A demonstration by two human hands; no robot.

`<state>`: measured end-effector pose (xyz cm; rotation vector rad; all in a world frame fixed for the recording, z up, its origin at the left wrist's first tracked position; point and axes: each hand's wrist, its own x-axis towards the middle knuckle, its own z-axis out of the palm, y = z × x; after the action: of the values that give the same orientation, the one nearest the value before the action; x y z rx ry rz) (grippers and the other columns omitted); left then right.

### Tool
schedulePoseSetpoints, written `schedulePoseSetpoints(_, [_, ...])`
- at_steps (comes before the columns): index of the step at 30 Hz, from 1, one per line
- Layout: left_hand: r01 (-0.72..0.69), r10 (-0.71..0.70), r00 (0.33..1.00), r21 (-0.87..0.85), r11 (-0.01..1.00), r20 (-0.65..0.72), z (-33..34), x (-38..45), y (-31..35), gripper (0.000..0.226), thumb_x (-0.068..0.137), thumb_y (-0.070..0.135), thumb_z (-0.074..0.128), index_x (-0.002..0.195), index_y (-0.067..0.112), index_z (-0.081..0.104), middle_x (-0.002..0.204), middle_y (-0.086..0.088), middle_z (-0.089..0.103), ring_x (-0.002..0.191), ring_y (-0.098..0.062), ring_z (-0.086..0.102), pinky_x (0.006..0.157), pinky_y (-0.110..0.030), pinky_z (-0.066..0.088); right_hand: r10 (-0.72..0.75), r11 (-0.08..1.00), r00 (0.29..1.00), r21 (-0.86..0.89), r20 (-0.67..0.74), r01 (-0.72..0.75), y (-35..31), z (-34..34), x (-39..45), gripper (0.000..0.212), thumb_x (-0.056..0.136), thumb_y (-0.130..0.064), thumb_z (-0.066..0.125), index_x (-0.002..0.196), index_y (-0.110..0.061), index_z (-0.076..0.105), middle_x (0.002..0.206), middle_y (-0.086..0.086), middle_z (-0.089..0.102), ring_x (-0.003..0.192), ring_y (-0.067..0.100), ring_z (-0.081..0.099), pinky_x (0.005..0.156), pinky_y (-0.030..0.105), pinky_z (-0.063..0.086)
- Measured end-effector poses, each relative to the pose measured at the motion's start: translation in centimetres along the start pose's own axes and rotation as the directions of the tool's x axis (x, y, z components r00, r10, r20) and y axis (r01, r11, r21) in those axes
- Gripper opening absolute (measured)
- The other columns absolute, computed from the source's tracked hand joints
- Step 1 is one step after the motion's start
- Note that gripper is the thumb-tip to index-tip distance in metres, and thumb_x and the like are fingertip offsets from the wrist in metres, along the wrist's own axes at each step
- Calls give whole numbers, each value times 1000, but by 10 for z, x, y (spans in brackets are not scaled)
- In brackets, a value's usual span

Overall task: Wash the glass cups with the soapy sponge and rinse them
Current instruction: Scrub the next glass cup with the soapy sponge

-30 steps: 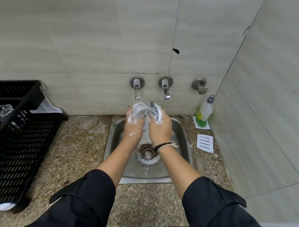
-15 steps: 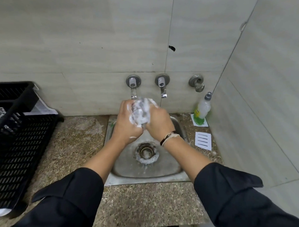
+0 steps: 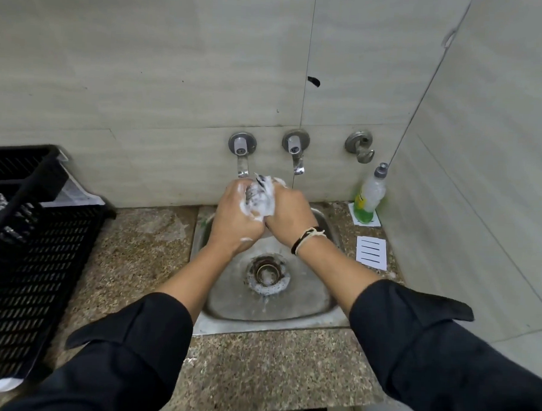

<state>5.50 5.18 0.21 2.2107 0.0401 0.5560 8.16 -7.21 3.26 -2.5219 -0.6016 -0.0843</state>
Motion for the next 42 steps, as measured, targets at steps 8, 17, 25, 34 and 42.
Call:
schedulePoseSetpoints(8, [227, -371, 925, -661, 715, -83, 11, -9, -1, 41, 73, 7, 59, 112, 21, 61, 107, -1, 69, 106, -17, 66, 100, -41, 52, 215, 902, 971, 404, -107, -155, -14, 1, -12, 42, 83, -4, 56, 124, -9, 65, 117, 12, 70, 109, 31, 65, 92, 36, 52])
schedulePoseSetpoints(17, [112, -131, 989, -238, 965, -67, 6, 14, -20, 10, 95, 14, 60, 104, 18, 62, 99, 0, 64, 94, -12, 64, 86, -28, 53, -53, 994, 994, -94, 95, 62, -23, -8, 2, 49, 85, 2, 51, 134, -3, 49, 134, 15, 50, 116, 35, 57, 91, 40, 49])
schedulePoseSetpoints(25, [-21, 22, 1000, -64, 998, 15, 6, 25, -7, 28, 90, 27, 52, 88, -1, 53, 87, -13, 53, 75, -6, 47, 65, -27, 39, -88, 989, 993, -115, 76, 96, -9, -2, 11, 37, 90, 1, 49, 126, -5, 50, 123, 15, 50, 104, 33, 58, 77, 37, 45])
schedulePoseSetpoints(34, [104, -102, 990, -15, 994, 95, 16, 30, -26, 30, 86, 30, 60, 103, 6, 53, 103, -8, 58, 91, -20, 59, 76, -29, 51, -19, 991, 983, -129, 183, 43, 7, 8, 26, 51, 91, -1, 53, 140, 0, 39, 132, 21, 53, 112, 37, 60, 80, 34, 44])
schedulePoseSetpoints(42, [737, -405, 675, -592, 326, 617, 9, 27, -35, 37, 70, 7, 66, 105, -4, 64, 91, -11, 69, 90, -28, 67, 72, -36, 57, 28, 948, 999, 318, -32, -16, 23, 23, 13, 35, 85, 11, 41, 118, 2, 36, 111, 15, 50, 94, 31, 58, 80, 43, 50])
